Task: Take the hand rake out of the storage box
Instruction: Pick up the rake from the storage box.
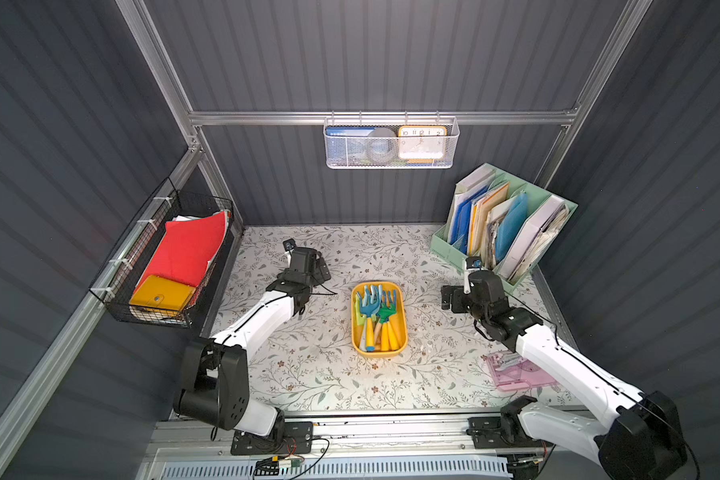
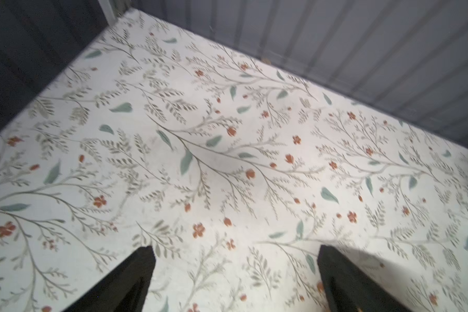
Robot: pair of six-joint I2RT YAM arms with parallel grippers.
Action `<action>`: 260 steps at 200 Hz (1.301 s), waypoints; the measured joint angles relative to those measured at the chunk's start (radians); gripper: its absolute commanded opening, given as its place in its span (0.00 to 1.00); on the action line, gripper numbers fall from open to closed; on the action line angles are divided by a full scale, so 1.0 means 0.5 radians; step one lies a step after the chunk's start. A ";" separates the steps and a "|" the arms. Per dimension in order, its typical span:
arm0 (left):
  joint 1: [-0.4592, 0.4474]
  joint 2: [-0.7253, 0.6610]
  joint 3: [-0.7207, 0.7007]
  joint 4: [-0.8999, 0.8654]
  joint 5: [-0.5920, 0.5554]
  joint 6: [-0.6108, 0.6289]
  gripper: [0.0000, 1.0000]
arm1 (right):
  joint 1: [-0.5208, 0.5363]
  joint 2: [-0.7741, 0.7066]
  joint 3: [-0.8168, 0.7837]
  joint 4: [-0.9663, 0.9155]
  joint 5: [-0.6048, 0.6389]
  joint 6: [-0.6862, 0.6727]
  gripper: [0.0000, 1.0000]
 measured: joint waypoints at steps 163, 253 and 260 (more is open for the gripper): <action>-0.613 0.462 0.462 -0.722 0.100 -0.746 0.87 | 0.106 0.065 0.134 -0.505 0.026 0.512 0.99; -0.861 0.466 0.598 -0.910 0.133 -0.855 0.69 | 0.107 0.151 0.134 -0.524 -0.039 0.546 0.99; -0.884 0.462 0.589 -0.917 0.147 -0.867 0.68 | 0.107 0.151 0.134 -0.526 -0.043 0.549 0.99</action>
